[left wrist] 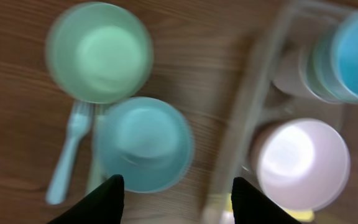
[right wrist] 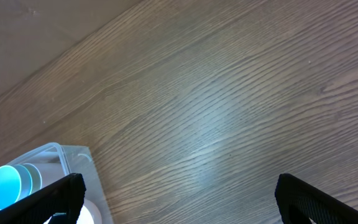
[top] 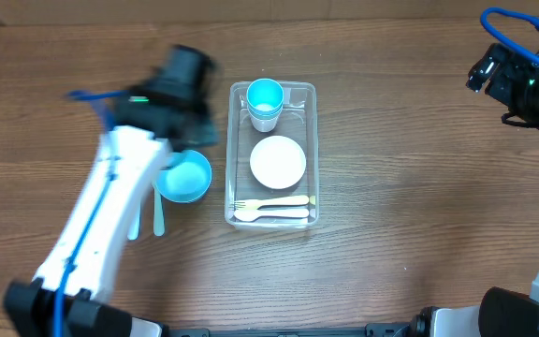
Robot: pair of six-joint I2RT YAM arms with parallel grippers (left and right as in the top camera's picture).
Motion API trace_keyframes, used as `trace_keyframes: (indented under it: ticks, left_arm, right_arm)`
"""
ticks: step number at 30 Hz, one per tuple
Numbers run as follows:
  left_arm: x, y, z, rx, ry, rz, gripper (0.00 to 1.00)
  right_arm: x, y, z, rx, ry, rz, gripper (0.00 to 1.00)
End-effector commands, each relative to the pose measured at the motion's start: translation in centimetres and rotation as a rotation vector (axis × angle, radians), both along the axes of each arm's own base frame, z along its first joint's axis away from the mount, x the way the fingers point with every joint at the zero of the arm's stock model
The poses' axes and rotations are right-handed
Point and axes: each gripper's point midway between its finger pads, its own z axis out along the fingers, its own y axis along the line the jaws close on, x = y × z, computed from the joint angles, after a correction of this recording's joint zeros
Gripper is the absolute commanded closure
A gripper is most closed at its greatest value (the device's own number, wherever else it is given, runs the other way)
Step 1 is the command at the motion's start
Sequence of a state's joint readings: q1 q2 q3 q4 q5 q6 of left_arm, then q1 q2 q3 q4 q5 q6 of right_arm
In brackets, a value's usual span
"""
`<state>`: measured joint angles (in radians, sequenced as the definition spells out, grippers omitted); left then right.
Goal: Pack container
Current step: 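Move the left gripper back to the teal bowls and grasp one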
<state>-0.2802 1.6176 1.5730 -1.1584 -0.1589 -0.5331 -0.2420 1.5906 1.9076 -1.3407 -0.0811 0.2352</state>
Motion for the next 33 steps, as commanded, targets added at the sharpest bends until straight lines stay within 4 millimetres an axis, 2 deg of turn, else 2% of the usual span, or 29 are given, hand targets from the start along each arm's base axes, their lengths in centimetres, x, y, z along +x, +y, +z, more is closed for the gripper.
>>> trace_keyframes:
  ticks: [1, 4, 6, 10, 12, 18, 21, 25, 28, 33]
  left_arm:
    - [-0.3, 7.3, -0.1, -0.024, 0.039, 0.128, 0.48]
    - [-0.9, 11.3, -2.6, -0.106, 0.072, 0.236, 0.48]
    - [-1.0, 12.9, -5.1, -0.131, 0.076, 0.283, 0.48]
    - [-0.8, 13.3, -8.9, -0.135, 0.072, 0.309, 0.46]
    - [0.0, 13.5, -10.8, -0.135, 0.065, 0.316, 0.45]
    - [2.7, 13.9, -14.0, -0.144, 0.046, 0.327, 0.37]
    - [3.6, 14.0, -15.5, -0.145, 0.047, 0.330, 0.38]
    - [3.7, 14.1, -16.8, -0.143, 0.065, 0.338, 0.50]
    - [3.9, 14.4, -17.2, -0.129, 0.062, 0.349, 0.66]
    - [4.0, 15.0, -17.4, -0.101, 0.059, 0.364, 0.76]
  right_arm:
    - [-0.1, 0.0, 0.4, 0.002, -0.012, -0.004, 0.00]
    - [-0.1, 0.0, 0.4, 0.002, -0.012, -0.004, 0.00]
    - [-0.1, 0.0, 0.4, 0.002, -0.012, -0.004, 0.00]
    - [-0.1, 0.0, 0.4, 0.002, -0.012, -0.004, 0.00]
    - [-0.1, 0.0, 0.4, 0.002, -0.012, -0.004, 0.00]
    - [-0.1, 0.0, 0.4, 0.002, -0.012, -0.004, 0.00]
    - [-0.1, 0.0, 0.4, 0.002, -0.012, -0.004, 0.00]
    - [-0.1, 0.0, 0.4, 0.002, -0.012, -0.004, 0.00]
    - [-0.1, 0.0, 0.4, 0.002, -0.012, -0.004, 0.00]
    - [-0.1, 0.0, 0.4, 0.002, -0.012, -0.004, 0.00]
